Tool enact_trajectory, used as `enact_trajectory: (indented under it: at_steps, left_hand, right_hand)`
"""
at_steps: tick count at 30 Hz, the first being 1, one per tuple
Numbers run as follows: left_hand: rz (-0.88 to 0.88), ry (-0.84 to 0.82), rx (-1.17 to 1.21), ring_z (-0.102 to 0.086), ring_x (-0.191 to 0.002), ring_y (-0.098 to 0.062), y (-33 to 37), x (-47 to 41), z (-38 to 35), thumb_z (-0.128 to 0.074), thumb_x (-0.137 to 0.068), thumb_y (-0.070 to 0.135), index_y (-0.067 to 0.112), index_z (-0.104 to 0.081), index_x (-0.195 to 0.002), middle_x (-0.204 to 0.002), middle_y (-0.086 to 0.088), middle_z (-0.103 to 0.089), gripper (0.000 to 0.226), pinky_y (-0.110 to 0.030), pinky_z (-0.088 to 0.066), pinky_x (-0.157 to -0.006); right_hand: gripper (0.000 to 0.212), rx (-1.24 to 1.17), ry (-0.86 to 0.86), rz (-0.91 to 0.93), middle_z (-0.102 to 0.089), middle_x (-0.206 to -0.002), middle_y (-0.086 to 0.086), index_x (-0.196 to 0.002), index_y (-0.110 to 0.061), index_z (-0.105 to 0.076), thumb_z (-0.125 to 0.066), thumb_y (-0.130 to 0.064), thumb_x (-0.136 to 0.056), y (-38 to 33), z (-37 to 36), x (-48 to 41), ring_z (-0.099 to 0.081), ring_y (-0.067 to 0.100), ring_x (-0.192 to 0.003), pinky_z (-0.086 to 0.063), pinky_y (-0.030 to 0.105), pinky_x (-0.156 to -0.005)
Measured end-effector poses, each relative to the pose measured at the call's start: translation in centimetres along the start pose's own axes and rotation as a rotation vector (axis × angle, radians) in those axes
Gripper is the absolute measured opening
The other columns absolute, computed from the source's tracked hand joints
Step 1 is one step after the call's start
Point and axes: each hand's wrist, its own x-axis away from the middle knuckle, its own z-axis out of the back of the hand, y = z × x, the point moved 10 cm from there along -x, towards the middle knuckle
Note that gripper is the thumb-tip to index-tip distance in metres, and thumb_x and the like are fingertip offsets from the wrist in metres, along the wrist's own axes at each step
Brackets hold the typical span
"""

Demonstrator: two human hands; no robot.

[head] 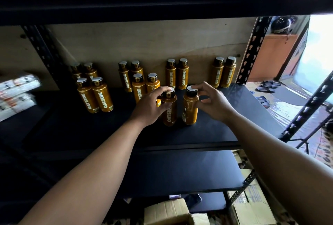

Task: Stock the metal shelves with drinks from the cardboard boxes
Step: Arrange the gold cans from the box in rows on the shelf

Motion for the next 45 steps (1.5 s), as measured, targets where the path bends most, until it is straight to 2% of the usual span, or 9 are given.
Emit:
enact_trajectory:
  at_steps: [2, 6, 10, 12, 17, 22, 30, 39, 45]
  left_hand:
    - [-0.009, 0.007, -0.005, -0.042, -0.123, 0.009, 0.0, -0.1, 0.0, -0.069, -0.096, 0.028, 0.028, -0.055, -0.138, -0.137, 0.017, -0.054, 0.044, -0.005, -0.035, -0.091]
    - [-0.014, 0.004, 0.004, -0.044, -0.126, 0.002, -0.1, -0.1, -0.1, -0.07, -0.096, 0.028, 0.027, -0.056, -0.138, -0.139, 0.014, -0.055, 0.045, -0.008, -0.036, -0.094]
    - [-0.016, 0.001, 0.004, -0.046, -0.127, 0.0, -0.3, -0.2, -0.1, -0.069, -0.096, 0.03, 0.027, -0.056, -0.138, -0.138, 0.014, -0.056, 0.044, -0.01, -0.037, -0.093]
    - [-0.02, 0.005, 0.004, -0.047, -0.127, 0.001, -0.3, -0.2, -0.1, -0.069, -0.096, 0.029, 0.026, -0.056, -0.139, -0.139, 0.012, -0.057, 0.045, -0.009, -0.037, -0.093]
    - [-0.018, 0.016, -0.012, -0.043, -0.123, 0.004, -0.1, -0.3, -0.2, -0.069, -0.096, 0.029, 0.027, -0.055, -0.139, -0.132, 0.02, -0.052, 0.045, -0.007, -0.036, -0.091]
    - [-0.014, 0.016, -0.004, -0.046, -0.125, 0.0, -0.2, -0.3, -0.2, -0.07, -0.096, 0.029, 0.027, -0.055, -0.139, -0.139, 0.009, -0.058, 0.046, -0.014, -0.04, -0.094]
    - [-0.045, 0.032, -0.018, -0.037, -0.122, 0.014, 0.6, -0.5, -0.9, -0.071, -0.095, 0.026, 0.023, -0.054, -0.141, -0.136, 0.015, -0.054, 0.049, 0.006, -0.03, -0.09]
    - [-0.03, 0.009, 0.009, -0.046, -0.128, 0.002, -0.3, -0.7, -1.7, -0.076, -0.09, 0.023, 0.028, -0.049, -0.145, -0.144, 0.007, -0.055, 0.061, -0.005, -0.036, -0.095]
    - [-0.044, 0.033, -0.015, -0.045, -0.137, -0.007, -0.3, -1.8, -2.7, -0.075, -0.091, 0.022, 0.027, -0.047, -0.148, -0.148, 0.005, -0.053, 0.064, -0.025, -0.041, -0.11]
  right_hand:
    - [0.049, 0.019, -0.002, -0.004, -0.07, -0.111, -0.012, -0.123, -0.041, -0.06, -0.079, -0.017, -0.085, 0.2, 0.2, 0.0, -0.068, 0.004, -0.105, -0.06, 0.044, -0.088]
    - [0.045, 0.051, 0.031, 0.025, -0.065, -0.101, -0.013, -0.118, -0.029, -0.062, -0.087, -0.025, -0.081, -0.2, 0.6, -0.5, -0.067, 0.013, -0.093, -0.059, 0.049, -0.08]
    - [0.037, -0.023, -0.001, 0.014, -0.062, -0.132, -0.019, -0.118, -0.031, -0.06, -0.077, -0.014, -0.089, 0.2, 0.4, -0.5, -0.06, 0.004, -0.124, -0.056, 0.048, -0.098]
    - [0.036, -0.053, -0.012, 0.0, -0.062, -0.127, -0.026, -0.118, -0.029, -0.061, -0.075, -0.01, -0.091, 0.2, 0.4, -0.4, -0.06, -0.002, -0.123, -0.055, 0.044, -0.101]
    - [0.038, -0.014, 0.026, -0.022, -0.068, -0.099, -0.018, -0.114, -0.03, -0.062, -0.084, -0.026, -0.085, -0.3, 0.7, -0.4, -0.067, -0.002, -0.087, -0.055, 0.028, -0.075]
    - [0.045, -0.028, 0.013, 0.001, -0.068, -0.108, -0.018, -0.12, -0.03, -0.06, -0.083, -0.016, -0.084, -0.5, 0.4, 0.2, -0.066, 0.0, -0.101, -0.056, 0.019, -0.072]
    - [0.047, -0.082, 0.005, -0.007, -0.069, -0.103, -0.018, -0.121, -0.037, -0.061, -0.084, -0.019, -0.084, 0.0, -0.5, 0.2, -0.067, 0.0, -0.098, -0.06, 0.031, -0.084]
    - [0.053, -0.148, 0.005, 0.01, -0.069, -0.121, -0.01, -0.12, -0.042, -0.058, -0.084, -0.013, -0.084, 0.3, -1.0, 0.3, -0.07, 0.012, -0.109, -0.062, 0.043, -0.088]
    - [0.051, -0.164, 0.012, -0.007, -0.069, -0.121, -0.009, -0.119, -0.039, -0.059, -0.082, -0.01, -0.085, 1.0, -0.2, -0.1, -0.073, 0.011, -0.1, -0.06, 0.032, -0.08]
